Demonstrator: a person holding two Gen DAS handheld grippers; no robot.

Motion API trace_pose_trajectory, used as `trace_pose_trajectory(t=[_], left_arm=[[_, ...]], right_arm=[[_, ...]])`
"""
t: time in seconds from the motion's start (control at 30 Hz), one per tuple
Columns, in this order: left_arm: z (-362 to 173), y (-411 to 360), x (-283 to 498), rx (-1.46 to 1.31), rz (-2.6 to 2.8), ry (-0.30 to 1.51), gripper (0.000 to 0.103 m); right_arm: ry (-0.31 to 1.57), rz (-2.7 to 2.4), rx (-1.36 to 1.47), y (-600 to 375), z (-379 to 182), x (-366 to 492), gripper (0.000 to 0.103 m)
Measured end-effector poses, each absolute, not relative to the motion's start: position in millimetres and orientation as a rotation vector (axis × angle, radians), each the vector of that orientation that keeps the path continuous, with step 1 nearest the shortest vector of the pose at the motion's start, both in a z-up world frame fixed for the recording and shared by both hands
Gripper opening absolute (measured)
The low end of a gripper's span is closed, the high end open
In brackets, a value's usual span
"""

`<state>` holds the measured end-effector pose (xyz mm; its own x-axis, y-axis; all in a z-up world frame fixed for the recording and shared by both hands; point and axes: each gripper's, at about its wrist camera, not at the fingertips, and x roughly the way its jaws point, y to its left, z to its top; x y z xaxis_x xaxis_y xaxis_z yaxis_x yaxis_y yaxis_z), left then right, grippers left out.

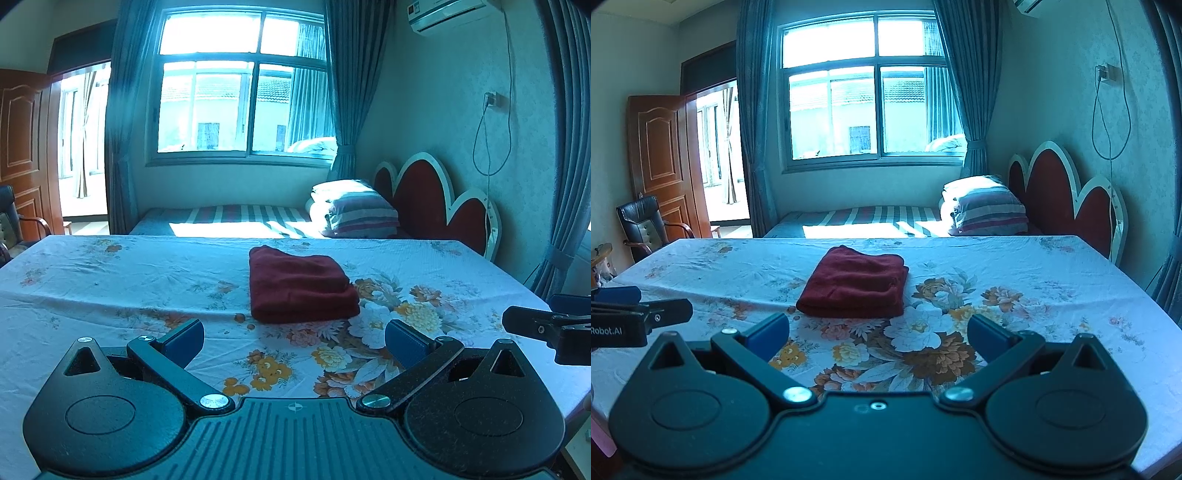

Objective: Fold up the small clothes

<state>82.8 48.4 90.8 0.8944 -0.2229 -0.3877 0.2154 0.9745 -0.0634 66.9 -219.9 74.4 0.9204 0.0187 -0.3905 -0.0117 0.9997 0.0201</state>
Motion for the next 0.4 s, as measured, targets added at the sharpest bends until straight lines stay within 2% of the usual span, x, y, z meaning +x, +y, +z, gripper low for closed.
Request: trace_pose_trajectory(t=[0.4], left_arm=[[90.6,46.0,84.2,0.002,-0.255,0.399,0.103]], right_arm=[[0.416,0.026,0.015,-221.7,71.7,72.8,0.103]])
